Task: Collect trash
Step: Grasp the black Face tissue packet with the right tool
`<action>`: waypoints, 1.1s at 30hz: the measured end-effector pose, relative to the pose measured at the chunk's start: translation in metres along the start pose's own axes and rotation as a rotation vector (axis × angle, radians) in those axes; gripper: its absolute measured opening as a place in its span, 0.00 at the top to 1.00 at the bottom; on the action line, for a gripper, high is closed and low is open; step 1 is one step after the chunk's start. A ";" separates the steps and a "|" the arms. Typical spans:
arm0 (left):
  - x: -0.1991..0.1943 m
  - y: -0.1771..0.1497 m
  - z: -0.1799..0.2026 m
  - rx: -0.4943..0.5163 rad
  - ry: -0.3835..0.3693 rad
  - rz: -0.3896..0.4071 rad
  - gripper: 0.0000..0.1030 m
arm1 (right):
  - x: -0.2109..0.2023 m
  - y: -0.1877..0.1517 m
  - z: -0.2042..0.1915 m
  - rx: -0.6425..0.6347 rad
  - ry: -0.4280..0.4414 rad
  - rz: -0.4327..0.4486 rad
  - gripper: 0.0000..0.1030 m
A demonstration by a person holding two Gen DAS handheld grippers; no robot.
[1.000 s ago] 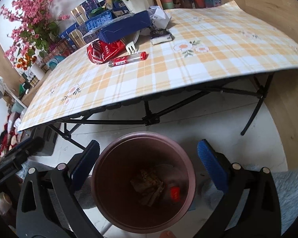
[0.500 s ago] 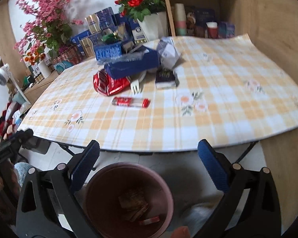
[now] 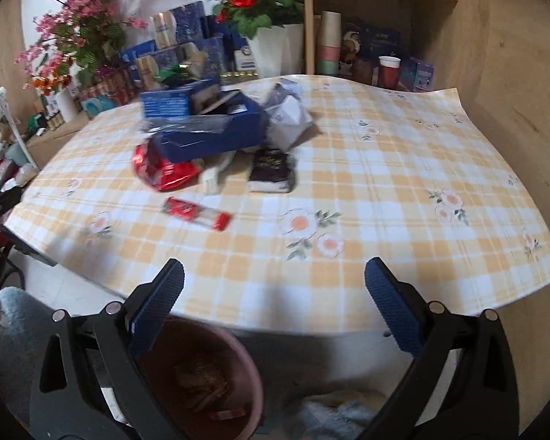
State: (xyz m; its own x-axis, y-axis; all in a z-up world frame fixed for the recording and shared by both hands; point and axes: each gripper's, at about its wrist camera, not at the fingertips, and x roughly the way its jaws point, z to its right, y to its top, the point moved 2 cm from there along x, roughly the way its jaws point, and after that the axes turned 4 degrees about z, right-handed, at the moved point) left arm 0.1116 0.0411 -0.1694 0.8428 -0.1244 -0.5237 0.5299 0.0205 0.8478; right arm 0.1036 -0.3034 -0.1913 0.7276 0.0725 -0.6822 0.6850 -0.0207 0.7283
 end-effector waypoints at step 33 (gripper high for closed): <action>0.097 0.073 0.036 -0.039 -0.213 -0.029 0.15 | 0.155 0.078 0.008 0.034 0.018 -0.172 0.67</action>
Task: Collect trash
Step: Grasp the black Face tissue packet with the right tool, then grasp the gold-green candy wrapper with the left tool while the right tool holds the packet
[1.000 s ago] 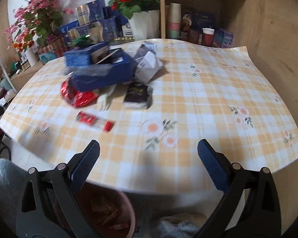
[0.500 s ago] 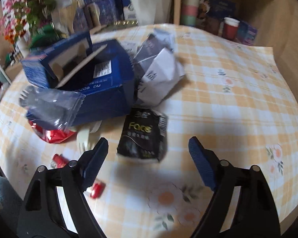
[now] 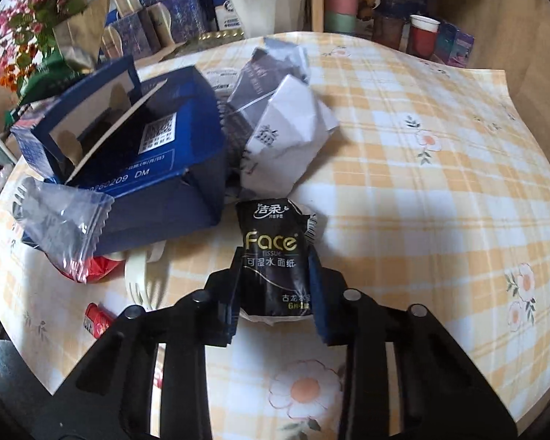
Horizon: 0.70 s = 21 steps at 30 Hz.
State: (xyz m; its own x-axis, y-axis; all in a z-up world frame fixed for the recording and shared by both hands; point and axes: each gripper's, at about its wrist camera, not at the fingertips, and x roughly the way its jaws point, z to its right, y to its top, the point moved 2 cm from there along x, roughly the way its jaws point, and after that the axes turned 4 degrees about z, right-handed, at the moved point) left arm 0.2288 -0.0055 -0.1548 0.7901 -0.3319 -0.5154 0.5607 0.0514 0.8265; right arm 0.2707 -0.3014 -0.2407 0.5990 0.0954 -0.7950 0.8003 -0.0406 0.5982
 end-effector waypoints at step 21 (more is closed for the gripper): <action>0.127 0.065 0.071 0.255 -0.199 -0.192 0.62 | -0.038 -0.009 0.034 0.067 0.027 0.064 0.70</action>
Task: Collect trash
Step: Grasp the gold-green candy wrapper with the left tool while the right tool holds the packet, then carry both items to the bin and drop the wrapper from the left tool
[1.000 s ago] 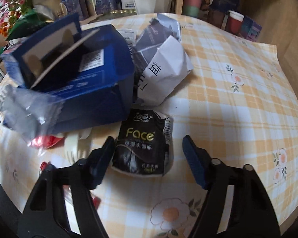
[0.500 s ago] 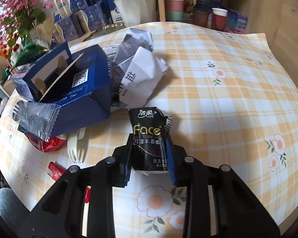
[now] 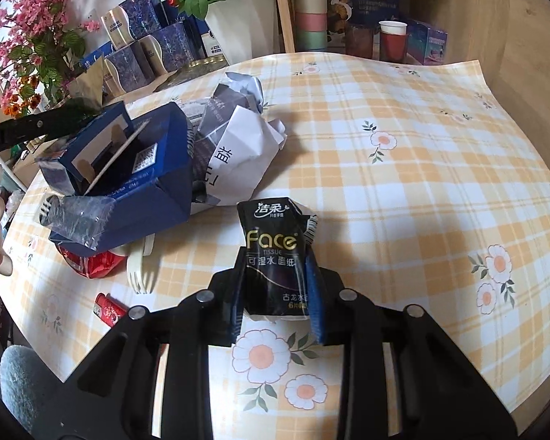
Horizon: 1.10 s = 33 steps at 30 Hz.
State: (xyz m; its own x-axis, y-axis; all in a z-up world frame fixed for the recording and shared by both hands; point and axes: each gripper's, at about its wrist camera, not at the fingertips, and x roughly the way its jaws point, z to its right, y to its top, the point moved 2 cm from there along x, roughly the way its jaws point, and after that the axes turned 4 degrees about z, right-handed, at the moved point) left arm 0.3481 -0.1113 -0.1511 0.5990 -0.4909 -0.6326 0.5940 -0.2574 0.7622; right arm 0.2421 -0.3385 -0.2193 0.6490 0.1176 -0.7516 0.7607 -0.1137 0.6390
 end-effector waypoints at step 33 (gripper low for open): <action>-0.170 -0.049 0.026 -0.027 0.155 0.196 0.76 | -0.113 -0.016 -0.041 -0.001 0.048 0.154 0.70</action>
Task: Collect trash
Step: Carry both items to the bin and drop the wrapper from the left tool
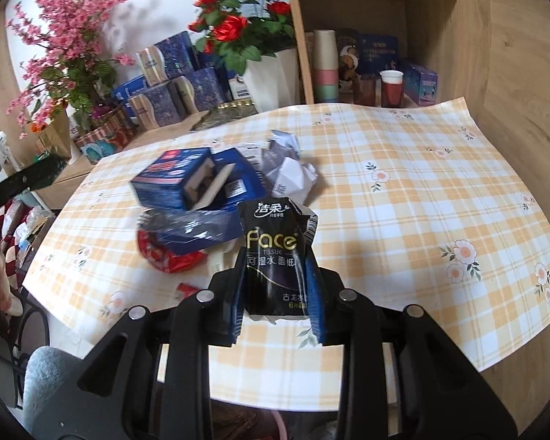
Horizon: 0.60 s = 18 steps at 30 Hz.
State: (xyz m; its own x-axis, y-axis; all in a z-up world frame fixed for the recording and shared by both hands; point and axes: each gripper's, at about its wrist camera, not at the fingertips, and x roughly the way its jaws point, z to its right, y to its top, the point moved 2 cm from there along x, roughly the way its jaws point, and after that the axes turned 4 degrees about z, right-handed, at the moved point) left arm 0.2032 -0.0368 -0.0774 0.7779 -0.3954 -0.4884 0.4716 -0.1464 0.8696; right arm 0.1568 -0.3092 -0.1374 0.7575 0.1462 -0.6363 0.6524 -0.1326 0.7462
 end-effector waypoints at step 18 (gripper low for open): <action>-0.099 -0.089 0.042 0.018 -0.066 0.009 0.76 | -0.062 -0.068 -0.047 -0.051 0.071 0.053 0.70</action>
State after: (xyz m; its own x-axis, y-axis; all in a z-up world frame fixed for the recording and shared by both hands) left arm 0.0670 -0.0229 -0.1030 0.7528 -0.4558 -0.4750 0.4563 -0.1589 0.8756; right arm 0.0649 -0.2631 -0.1394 0.7862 0.2098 -0.5813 0.6078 -0.0926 0.7886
